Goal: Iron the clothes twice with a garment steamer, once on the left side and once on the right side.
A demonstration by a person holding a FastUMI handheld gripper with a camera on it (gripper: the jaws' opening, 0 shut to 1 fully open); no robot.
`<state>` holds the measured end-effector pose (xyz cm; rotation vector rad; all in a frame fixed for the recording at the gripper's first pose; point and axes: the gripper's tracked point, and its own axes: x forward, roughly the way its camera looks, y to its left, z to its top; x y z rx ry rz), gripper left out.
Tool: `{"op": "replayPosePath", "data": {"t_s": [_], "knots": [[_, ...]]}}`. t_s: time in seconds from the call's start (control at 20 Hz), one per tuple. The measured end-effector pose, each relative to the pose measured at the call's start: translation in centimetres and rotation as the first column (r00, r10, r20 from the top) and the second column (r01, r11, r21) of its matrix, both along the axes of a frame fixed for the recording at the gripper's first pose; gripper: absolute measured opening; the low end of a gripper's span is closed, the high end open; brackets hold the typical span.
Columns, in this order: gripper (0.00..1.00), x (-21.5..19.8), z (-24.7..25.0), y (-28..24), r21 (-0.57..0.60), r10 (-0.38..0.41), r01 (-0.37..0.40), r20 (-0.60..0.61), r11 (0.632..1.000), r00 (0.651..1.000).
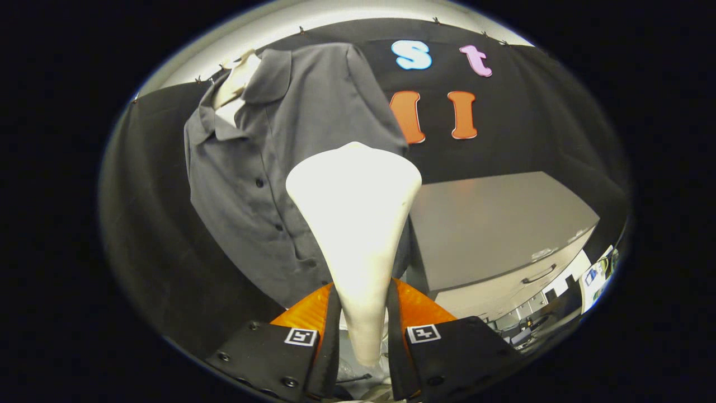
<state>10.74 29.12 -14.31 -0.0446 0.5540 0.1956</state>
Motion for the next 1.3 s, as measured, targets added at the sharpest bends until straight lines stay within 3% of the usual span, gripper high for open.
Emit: {"op": "replayPosePath", "data": {"t_s": [0.3, 0.55, 0.85, 1.3], "knots": [[0.44, -0.7, 9.5, -4.0, 0.059, -0.032, 0.023, 0.164, 0.998, 0.986], [0.44, -1.1, 14.3, -8.0, 0.097, -0.090, 0.068, 0.244, 0.993, 0.965], [0.44, -2.1, 16.4, -12.3, 0.058, -0.153, 0.142, 0.311, 0.988, 0.938], [0.44, -2.9, 17.1, -14.7, 0.076, -0.202, 0.187, 0.325, 0.979, 0.924]]}}
